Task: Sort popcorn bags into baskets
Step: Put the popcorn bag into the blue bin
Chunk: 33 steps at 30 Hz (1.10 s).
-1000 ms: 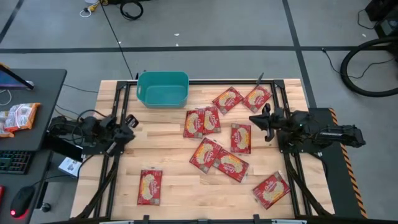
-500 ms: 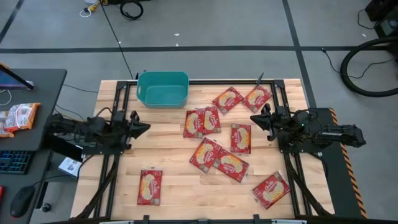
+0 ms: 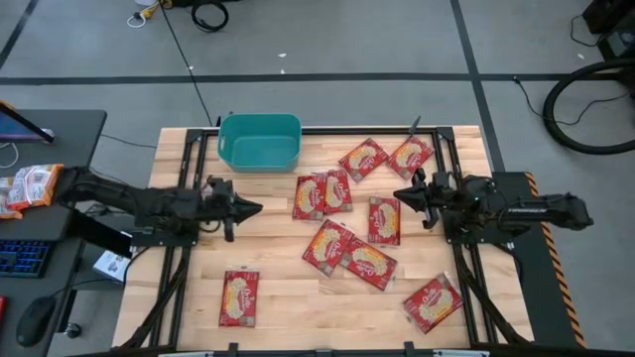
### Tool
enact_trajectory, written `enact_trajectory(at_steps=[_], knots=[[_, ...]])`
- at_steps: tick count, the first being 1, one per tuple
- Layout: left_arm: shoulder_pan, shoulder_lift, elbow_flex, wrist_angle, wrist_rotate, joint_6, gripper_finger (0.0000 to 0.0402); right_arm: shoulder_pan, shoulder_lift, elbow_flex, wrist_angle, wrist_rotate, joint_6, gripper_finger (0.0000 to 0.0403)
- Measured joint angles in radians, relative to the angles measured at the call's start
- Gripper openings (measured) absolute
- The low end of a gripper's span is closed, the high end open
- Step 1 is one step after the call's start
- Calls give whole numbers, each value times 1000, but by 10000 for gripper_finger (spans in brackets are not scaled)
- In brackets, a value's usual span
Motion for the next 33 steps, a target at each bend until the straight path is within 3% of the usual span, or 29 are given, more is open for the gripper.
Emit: enact_trajectory(at_steps=[5, 11, 17, 24, 33], knots=[[49, 123, 116, -92, 12, -3, 60, 0, 63, 3, 64, -1, -33, 27], [170, 244, 218, -151, 145, -1, 95, -1, 127, 3, 142, -24, -77, 27], [278, 331, 241, -152, 249, 50, 103, -1, 147, 3, 149, -3, -72, 27], [330, 461, 243, -148, 259, 122, 103, -1, 147, 3, 172, 61, -95, 27], [309, 635, 288, -105, 258, 260, 103, -1, 161, 4, 213, 108, -98, 27]])
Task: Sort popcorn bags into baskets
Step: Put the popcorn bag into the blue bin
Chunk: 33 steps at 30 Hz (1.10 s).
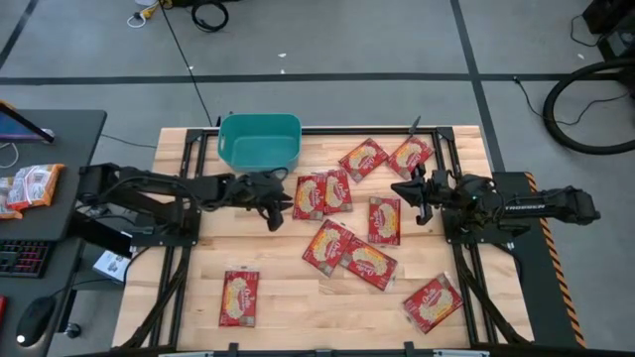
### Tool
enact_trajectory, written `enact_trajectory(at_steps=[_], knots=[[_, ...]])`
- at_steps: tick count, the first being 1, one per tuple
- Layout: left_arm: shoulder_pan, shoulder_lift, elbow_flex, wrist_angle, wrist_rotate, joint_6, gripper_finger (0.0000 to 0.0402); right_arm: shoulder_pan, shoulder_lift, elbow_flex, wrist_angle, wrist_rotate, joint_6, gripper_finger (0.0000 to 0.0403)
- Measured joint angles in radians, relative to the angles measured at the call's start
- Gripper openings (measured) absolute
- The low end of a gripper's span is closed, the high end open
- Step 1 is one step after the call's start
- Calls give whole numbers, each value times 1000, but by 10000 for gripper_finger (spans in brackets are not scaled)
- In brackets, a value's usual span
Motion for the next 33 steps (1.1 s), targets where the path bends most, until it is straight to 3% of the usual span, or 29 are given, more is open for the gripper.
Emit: enact_trajectory(at_steps=[6, 14, 18, 23, 33], knots=[[0, 88, 110, -56, -6, 37, 113, 0, 35, 0, 12, -8, 11, 27], [-5, 178, 263, -220, -11, 37, 167, 29, 71, 0, 10, -38, 3, 27], [-29, 242, 315, -264, -19, 83, 184, 49, 79, 67, -111, -25, -4, 27], [-65, 311, 365, -328, -58, 165, 185, 99, 144, 198, -338, 79, -64, 25], [-90, 409, 376, -363, -99, 187, 185, 193, 382, 309, -378, 243, -105, 24]])
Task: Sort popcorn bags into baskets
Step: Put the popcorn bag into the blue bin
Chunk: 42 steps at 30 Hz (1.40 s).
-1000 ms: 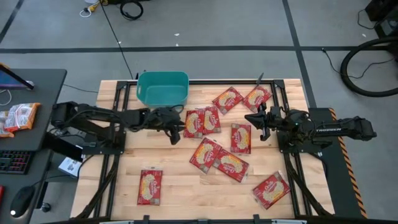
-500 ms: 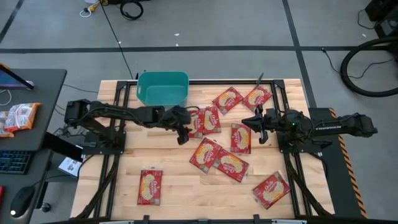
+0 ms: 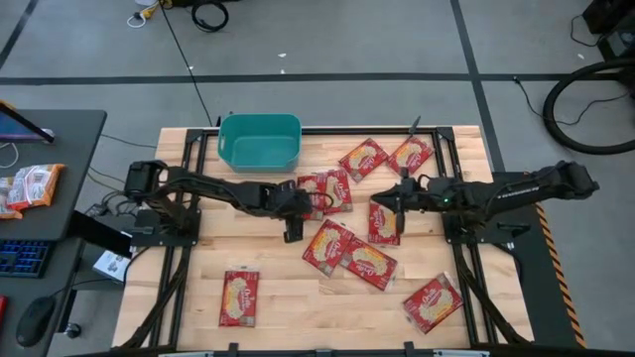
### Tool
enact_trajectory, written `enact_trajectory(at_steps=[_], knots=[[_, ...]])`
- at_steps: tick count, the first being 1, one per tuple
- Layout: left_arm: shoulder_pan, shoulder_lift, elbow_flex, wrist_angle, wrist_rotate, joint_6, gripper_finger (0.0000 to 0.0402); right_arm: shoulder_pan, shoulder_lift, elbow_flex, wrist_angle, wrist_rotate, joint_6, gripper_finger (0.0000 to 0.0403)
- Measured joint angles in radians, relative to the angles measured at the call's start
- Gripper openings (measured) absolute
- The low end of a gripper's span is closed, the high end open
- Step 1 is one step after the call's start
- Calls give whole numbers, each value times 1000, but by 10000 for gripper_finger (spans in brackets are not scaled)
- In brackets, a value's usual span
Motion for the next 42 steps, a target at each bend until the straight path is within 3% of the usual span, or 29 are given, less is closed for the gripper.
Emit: enact_trajectory(at_steps=[6, 14, 20, 31, 42], knots=[[-25, 75, 48, 2, -66, 13, 185, 24, 118, 59, 1, 49, -23, 24], [-106, 185, 156, -17, -273, 130, 185, 37, 185, 90, 14, 81, -59, 24], [-112, 241, 189, -57, -290, 154, 193, 37, 173, 89, 6, 97, -60, 24], [-124, 253, 191, -26, -313, 156, 268, 38, 186, 88, 8, 95, -60, 24], [-132, 307, 189, -3, -294, 156, 254, 52, 182, 88, 23, 85, -62, 24]])
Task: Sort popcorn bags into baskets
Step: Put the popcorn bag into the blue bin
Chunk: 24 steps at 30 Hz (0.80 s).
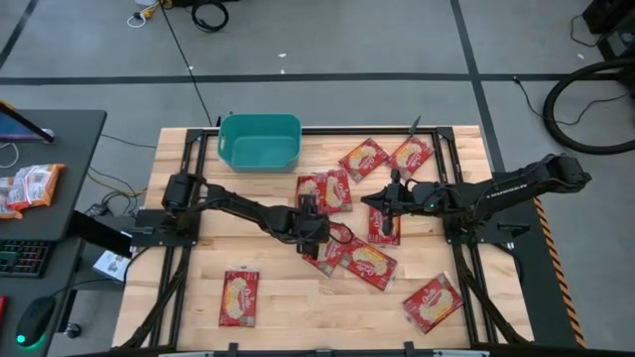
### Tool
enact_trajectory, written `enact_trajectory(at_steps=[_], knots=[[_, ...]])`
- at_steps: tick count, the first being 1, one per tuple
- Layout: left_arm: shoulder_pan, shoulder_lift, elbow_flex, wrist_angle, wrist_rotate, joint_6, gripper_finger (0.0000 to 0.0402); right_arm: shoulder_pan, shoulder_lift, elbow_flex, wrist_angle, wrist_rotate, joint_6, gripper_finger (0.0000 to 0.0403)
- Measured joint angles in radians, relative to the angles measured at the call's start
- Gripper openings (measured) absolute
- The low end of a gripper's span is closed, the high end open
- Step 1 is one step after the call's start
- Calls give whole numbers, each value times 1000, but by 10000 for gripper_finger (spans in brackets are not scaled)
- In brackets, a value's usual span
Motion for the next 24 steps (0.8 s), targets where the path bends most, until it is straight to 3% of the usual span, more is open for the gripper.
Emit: enact_trajectory(at_steps=[15, 24], knots=[[2, 25, 1, -50, -47, -2, 204, 15, -1, 0, 21, -18, -14, 24], [-4, 45, 1, -65, -102, -2, 133, 15, -1, 0, 23, -18, -14, 24]])
